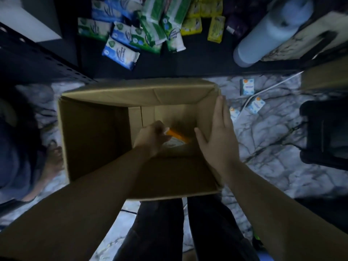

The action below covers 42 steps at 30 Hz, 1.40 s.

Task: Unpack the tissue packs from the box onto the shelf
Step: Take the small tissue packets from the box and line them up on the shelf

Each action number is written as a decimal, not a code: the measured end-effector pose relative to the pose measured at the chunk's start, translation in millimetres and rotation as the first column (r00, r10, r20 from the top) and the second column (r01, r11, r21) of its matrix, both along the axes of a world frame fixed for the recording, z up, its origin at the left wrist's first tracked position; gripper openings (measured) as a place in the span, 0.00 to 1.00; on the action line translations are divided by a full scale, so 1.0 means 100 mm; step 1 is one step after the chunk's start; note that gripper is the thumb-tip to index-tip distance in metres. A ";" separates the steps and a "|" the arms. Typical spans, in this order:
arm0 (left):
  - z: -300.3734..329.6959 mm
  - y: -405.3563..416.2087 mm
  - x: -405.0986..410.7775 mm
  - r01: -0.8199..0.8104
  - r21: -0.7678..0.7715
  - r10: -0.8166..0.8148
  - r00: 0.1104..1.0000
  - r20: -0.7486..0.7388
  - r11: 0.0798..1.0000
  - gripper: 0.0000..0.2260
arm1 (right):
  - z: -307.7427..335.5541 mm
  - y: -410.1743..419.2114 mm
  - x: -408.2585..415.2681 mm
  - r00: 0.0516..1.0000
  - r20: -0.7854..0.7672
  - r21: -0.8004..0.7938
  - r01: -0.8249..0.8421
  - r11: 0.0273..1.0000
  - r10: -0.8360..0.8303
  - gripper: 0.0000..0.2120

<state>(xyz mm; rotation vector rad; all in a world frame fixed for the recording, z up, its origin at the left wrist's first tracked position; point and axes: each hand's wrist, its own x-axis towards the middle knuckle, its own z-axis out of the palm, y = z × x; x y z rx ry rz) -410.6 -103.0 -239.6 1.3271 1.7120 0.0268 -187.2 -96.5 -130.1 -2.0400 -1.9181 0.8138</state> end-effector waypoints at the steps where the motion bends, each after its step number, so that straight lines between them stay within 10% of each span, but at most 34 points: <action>1: 0.24 -0.04 -0.05 -0.046 0.023 0.046 0.999 0.003 0.999 0.09 | 0.03 0.01 -0.01 1.000 0.017 -0.009 -0.011 1.000 0.011 0.46; 17: 3.76 -0.09 -0.56 -0.347 0.257 0.330 0.938 0.108 0.902 0.18 | 2.47 0.01 -0.30 0.977 -0.075 -0.159 -0.208 0.965 0.198 0.33; 30: 6.40 0.01 -0.69 -0.326 0.354 0.058 0.802 0.594 0.876 0.11 | 5.18 0.29 -0.44 0.866 -0.388 0.060 -0.318 0.946 0.316 0.08; 34: 6.91 0.11 -0.90 -0.145 0.474 -0.102 0.884 0.456 0.868 0.14 | 5.69 0.43 -0.46 0.827 -0.470 0.113 -0.292 0.950 0.310 0.09; 42: 7.74 0.33 -0.91 -0.358 0.719 -0.026 0.886 0.462 0.595 0.12 | 6.63 0.77 -0.80 0.923 -0.298 0.487 -0.073 0.870 0.245 0.22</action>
